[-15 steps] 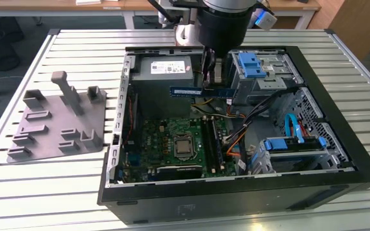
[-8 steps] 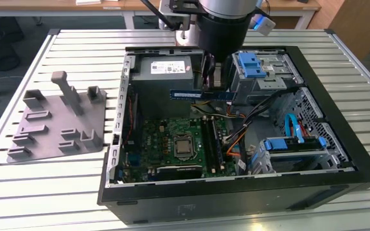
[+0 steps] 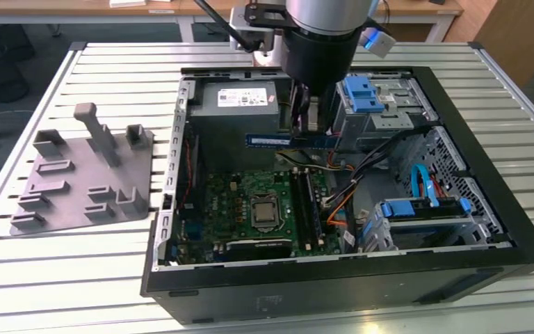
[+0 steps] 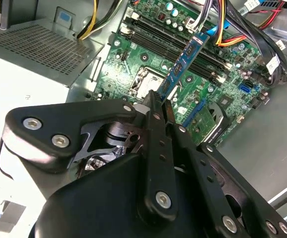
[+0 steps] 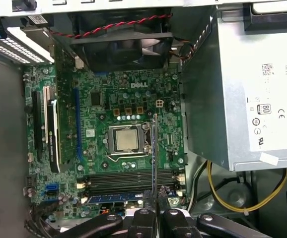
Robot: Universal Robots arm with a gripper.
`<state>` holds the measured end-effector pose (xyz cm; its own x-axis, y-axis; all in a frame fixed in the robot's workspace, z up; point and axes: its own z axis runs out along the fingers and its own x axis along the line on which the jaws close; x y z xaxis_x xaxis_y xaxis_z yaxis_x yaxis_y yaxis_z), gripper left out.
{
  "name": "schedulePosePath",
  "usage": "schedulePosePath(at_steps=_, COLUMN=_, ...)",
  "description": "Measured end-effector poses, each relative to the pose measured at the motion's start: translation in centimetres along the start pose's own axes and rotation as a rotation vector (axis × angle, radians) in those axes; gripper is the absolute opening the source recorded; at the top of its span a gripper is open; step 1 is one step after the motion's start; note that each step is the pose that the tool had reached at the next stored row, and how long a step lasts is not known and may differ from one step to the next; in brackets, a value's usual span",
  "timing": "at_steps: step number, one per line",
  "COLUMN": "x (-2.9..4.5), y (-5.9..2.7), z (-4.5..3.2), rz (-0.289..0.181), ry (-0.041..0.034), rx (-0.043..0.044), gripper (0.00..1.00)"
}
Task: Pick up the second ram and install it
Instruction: 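Pick up the second ram and move it above second insertion slot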
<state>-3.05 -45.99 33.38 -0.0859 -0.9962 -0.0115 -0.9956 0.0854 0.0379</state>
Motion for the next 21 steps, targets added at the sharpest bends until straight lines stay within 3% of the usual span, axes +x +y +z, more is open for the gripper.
schedulePosePath(at_steps=21, x=0.11, y=-0.07, z=1.46, rz=0.000, ry=0.0000, rx=0.0000, gripper=0.14)
